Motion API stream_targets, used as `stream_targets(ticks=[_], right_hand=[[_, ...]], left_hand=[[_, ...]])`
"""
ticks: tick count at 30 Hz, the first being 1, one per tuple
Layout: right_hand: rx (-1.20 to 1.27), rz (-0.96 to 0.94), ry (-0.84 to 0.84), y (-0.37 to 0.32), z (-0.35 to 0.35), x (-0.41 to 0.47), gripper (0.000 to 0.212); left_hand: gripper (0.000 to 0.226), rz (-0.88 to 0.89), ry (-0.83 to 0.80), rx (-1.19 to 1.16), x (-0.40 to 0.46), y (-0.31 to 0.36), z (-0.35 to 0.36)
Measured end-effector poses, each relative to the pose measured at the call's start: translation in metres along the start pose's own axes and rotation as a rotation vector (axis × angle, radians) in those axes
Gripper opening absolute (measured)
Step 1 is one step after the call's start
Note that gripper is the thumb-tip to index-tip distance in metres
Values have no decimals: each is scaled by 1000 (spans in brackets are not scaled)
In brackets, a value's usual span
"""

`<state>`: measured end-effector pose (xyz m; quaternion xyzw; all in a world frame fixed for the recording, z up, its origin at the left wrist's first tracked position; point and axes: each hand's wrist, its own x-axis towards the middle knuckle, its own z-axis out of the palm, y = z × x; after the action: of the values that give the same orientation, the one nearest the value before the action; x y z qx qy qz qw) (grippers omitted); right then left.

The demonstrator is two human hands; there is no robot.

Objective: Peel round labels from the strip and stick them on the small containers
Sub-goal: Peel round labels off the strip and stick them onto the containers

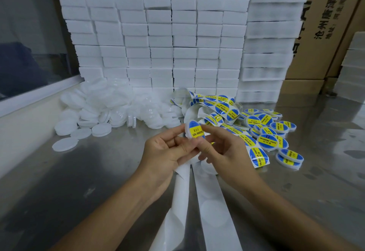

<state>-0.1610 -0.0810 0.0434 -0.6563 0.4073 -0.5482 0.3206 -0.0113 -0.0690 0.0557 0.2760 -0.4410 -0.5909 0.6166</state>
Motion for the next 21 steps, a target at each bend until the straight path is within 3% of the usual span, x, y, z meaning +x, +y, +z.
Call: stream_targets(ticks=[7, 12, 16, 21], right_hand=[[153, 30, 65, 2, -8, 6, 10], [118, 37, 85, 1, -2, 3, 18], [106, 80, 87, -3, 2, 1, 54], [108, 86, 116, 1, -3, 4, 36]], left_hand=[[47, -51, -108, 52, -1, 0, 0], [44, -57, -77, 32, -1, -1, 1], [37, -49, -78, 41, -2, -3, 1], [47, -86, -131, 76, -2, -5, 0]])
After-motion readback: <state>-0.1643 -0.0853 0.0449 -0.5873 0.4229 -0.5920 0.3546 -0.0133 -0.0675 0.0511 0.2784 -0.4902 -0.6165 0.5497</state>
